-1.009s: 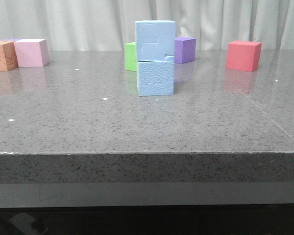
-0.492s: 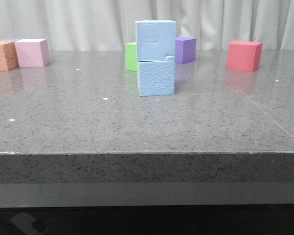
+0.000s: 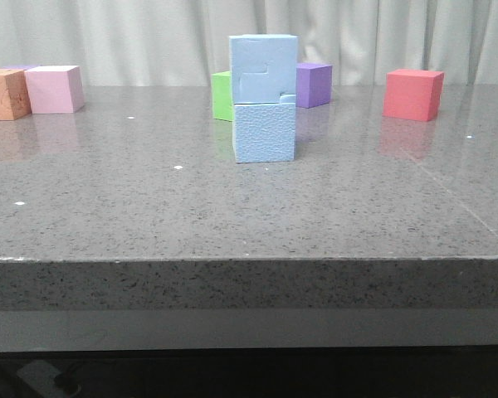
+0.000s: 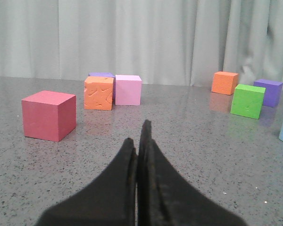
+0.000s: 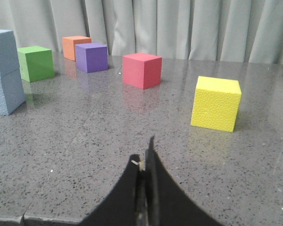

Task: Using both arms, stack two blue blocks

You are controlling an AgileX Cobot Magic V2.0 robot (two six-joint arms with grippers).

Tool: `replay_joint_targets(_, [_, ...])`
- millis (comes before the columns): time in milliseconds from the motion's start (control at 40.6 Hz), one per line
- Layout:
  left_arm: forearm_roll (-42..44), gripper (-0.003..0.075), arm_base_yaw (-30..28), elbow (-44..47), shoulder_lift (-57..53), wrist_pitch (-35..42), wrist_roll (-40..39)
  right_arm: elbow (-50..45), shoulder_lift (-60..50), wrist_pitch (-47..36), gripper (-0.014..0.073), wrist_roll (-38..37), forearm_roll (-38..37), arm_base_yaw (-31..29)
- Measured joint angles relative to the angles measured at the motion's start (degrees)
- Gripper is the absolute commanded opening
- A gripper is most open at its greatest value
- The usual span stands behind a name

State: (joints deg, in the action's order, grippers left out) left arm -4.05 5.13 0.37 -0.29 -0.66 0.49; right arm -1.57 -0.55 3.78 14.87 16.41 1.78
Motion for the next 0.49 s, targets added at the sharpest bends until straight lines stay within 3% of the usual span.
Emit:
replay_joint_targets(123, [0.0, -0.002, 0.0, 0.0, 0.0, 0.0, 0.0, 0.0, 0.0, -0.5, -0.0118, -3.4, -2.4, 0.0])
replay_joint_targets(345, [0.0, -0.002, 0.0, 0.0, 0.0, 0.0, 0.0, 0.0, 0.0, -2.2, -0.0118, -15.9, -11.7, 0.0])
replay_joint_targets(492, [0.0, -0.002, 0.0, 0.0, 0.0, 0.0, 0.0, 0.0, 0.0, -2.4, -0.0118, -18.3, -13.6, 0.0])
